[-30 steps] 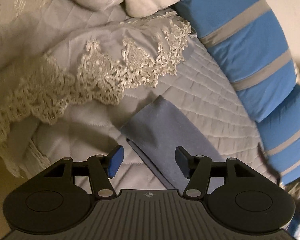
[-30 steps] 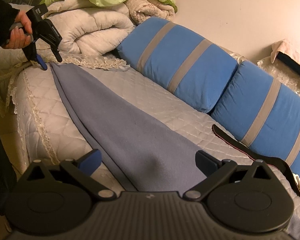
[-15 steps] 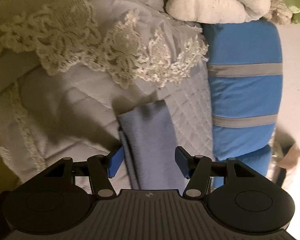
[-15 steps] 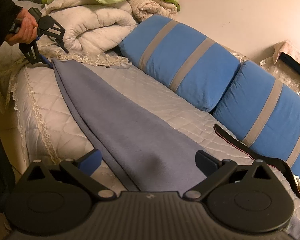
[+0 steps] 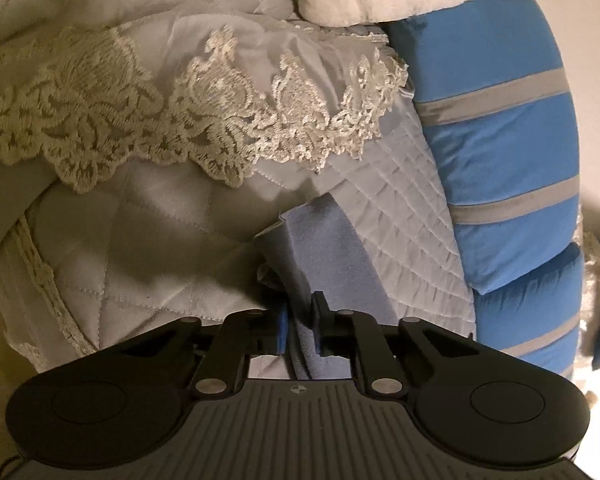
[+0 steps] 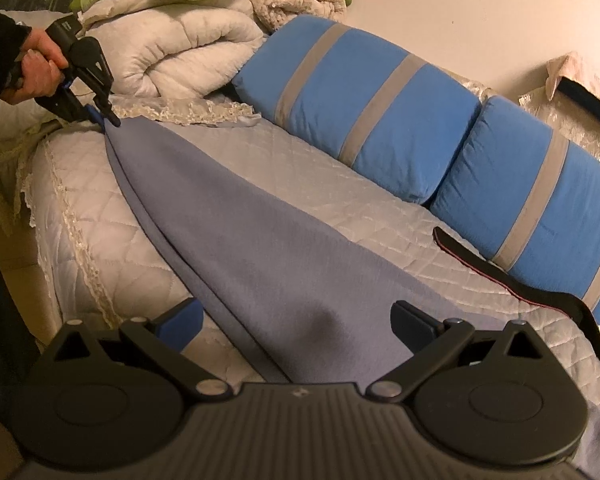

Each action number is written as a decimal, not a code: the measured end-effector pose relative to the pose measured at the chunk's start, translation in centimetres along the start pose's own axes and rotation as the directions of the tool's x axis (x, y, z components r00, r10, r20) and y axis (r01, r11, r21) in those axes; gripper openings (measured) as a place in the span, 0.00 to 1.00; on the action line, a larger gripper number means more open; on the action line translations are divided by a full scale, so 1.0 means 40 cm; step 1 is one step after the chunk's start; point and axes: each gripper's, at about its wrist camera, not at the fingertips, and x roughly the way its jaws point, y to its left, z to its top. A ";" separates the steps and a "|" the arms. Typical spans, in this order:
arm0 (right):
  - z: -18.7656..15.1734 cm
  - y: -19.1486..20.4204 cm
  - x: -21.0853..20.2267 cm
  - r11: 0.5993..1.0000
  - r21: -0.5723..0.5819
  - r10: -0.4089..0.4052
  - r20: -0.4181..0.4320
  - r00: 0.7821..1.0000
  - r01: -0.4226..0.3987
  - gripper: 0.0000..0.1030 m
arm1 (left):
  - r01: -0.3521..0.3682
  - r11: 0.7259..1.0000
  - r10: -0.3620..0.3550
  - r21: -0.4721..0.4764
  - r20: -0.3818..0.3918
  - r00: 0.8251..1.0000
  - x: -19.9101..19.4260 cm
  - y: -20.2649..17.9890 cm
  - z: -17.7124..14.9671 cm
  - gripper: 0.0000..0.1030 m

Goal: Fold clothes

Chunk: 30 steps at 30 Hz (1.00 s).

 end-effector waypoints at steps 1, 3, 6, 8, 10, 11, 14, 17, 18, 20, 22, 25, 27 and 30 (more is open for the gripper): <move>0.000 0.000 0.001 1.000 0.000 -0.001 -0.003 1.000 0.001 1.00 | -0.005 1.000 0.005 0.015 0.003 1.000 0.000 -0.005 -0.001 0.07; -0.001 -0.002 0.001 1.000 0.002 0.001 -0.005 1.000 -0.001 1.00 | -0.014 0.999 0.013 0.043 0.009 1.000 -0.002 -0.013 -0.003 0.06; -0.002 -0.002 0.003 1.000 0.004 0.000 -0.011 1.000 0.000 1.00 | -0.020 0.996 0.018 0.085 0.019 1.000 -0.008 -0.026 -0.006 0.05; -0.003 -0.001 0.003 1.000 0.003 0.000 -0.013 1.000 0.001 1.00 | -0.019 0.994 0.016 0.110 0.029 0.999 -0.013 -0.036 -0.009 0.05; -0.003 0.000 0.003 1.000 0.002 -0.001 -0.013 1.000 0.001 1.00 | -0.026 0.989 0.020 0.143 0.043 0.999 -0.018 -0.049 -0.012 0.05; -0.002 -0.001 0.002 1.000 0.002 -0.001 -0.011 1.000 0.001 1.00 | -0.032 0.985 0.023 0.171 0.054 0.998 -0.025 -0.062 -0.017 0.05; -0.001 -0.004 -0.001 1.000 0.004 0.003 -0.007 1.000 -0.003 1.00 | -0.040 0.966 0.016 0.256 0.093 0.996 -0.055 -0.103 -0.036 0.05; -0.001 -0.007 -0.003 1.000 0.008 0.002 -0.003 1.000 -0.002 1.00 | -0.059 0.926 0.007 0.373 0.140 0.990 -0.099 -0.178 -0.067 0.05; -0.001 -0.007 -0.005 1.000 0.009 0.002 -0.001 1.000 -0.002 1.00 | -0.071 0.905 0.004 0.419 0.158 0.987 -0.115 -0.208 -0.080 0.05; 0.000 -0.009 -0.008 1.000 0.014 0.001 0.003 1.000 -0.001 1.00 | -0.088 0.852 -0.017 0.517 0.194 0.981 -0.150 -0.281 -0.116 0.05; 0.002 -0.010 -0.010 1.000 0.019 0.000 0.006 1.000 0.000 1.00 | -0.098 0.792 -0.046 0.603 0.219 0.975 -0.186 -0.352 -0.163 0.05; 0.002 -0.015 -0.013 1.000 0.029 0.000 0.007 1.000 0.000 1.00 | -0.096 0.687 -0.105 0.720 0.229 0.968 -0.223 -0.474 -0.250 0.05; 0.001 -0.021 -0.014 0.999 0.042 0.001 0.007 1.000 -0.002 1.00 | -0.083 0.618 -0.140 0.782 0.213 0.967 -0.237 -0.548 -0.317 0.05; 0.000 -0.034 -0.013 0.997 0.071 0.002 0.001 1.000 -0.002 1.00 | -0.061 0.512 -0.172 0.857 0.172 0.970 -0.236 -0.632 -0.418 0.05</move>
